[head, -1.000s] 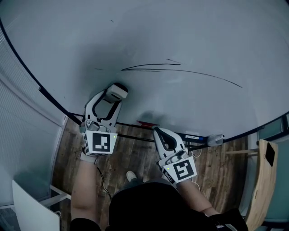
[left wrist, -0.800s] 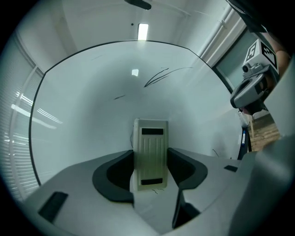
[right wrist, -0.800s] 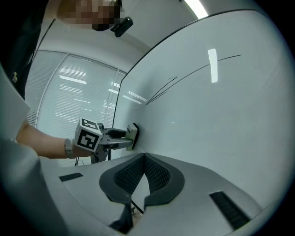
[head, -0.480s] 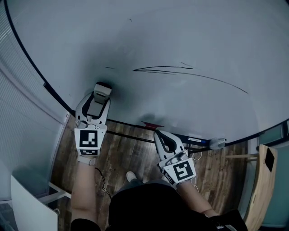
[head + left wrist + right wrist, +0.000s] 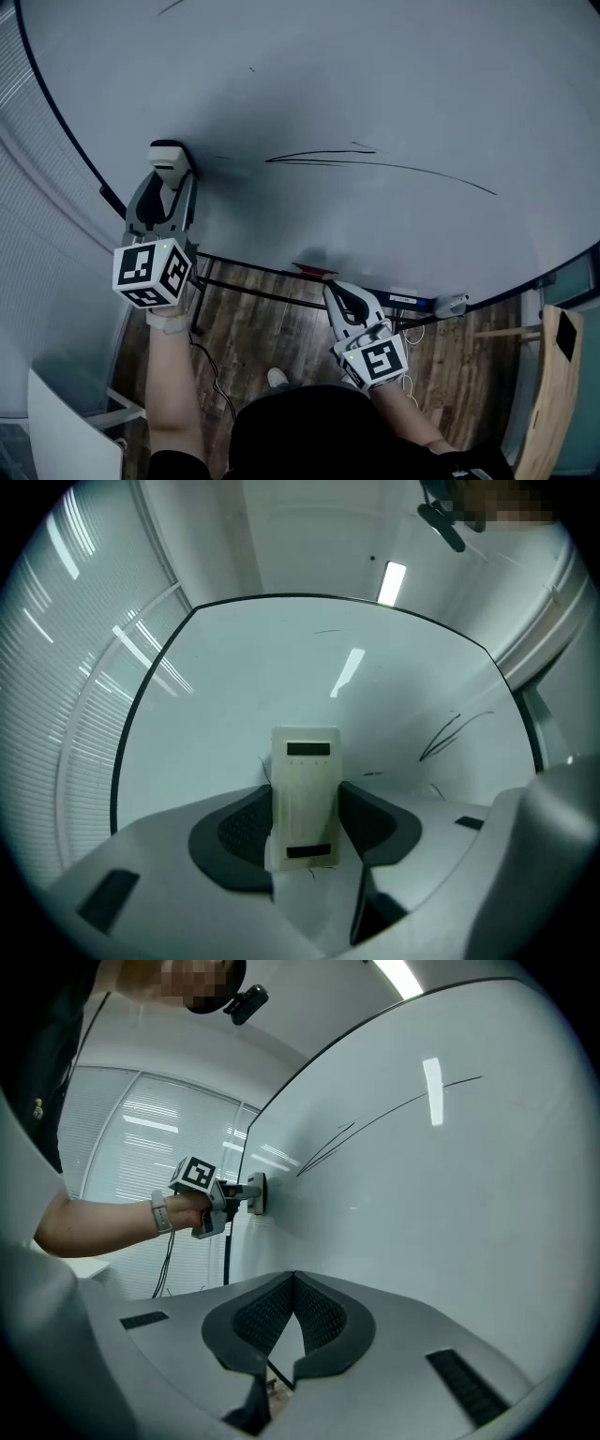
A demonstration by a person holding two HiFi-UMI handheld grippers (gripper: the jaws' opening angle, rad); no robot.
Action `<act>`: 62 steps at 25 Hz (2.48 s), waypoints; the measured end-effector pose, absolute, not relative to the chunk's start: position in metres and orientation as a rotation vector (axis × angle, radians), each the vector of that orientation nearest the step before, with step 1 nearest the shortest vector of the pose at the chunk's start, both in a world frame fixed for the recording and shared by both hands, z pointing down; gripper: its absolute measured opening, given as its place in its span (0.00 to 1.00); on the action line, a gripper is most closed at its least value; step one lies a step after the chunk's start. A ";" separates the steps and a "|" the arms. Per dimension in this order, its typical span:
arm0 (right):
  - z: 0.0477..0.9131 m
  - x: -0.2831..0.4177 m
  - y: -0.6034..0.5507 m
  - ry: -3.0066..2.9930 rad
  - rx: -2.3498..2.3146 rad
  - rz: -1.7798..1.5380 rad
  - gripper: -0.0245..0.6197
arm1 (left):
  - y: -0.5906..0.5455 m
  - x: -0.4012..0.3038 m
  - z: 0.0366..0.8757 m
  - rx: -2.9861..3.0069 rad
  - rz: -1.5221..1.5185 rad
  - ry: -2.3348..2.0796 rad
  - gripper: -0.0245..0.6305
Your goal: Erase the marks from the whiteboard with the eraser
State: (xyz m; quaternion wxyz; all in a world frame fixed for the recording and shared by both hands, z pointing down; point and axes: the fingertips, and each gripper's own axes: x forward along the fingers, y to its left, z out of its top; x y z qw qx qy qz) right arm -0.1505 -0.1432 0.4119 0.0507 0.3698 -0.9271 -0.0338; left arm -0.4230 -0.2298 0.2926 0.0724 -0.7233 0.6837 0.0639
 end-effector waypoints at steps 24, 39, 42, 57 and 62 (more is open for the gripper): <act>0.396 -0.042 -0.151 -2.870 1.047 -0.079 0.08 | -0.234 -0.294 0.268 -2.143 0.219 2.156 0.40; 0.395 0.081 -0.154 -2.859 1.051 -0.036 0.08 | -0.243 -0.116 0.237 -2.175 0.019 2.083 0.40; 0.393 0.103 -0.154 -2.834 1.086 -0.031 0.08 | -0.245 -0.087 0.232 -2.172 -0.016 2.062 0.40; 0.392 0.184 -0.148 -2.811 1.235 -0.022 0.08 | -0.245 0.096 0.219 -2.325 -0.171 1.709 0.40; 0.390 0.203 -0.150 -2.769 1.310 -0.010 0.08 | -0.243 0.150 0.231 -2.346 -0.247 1.578 0.40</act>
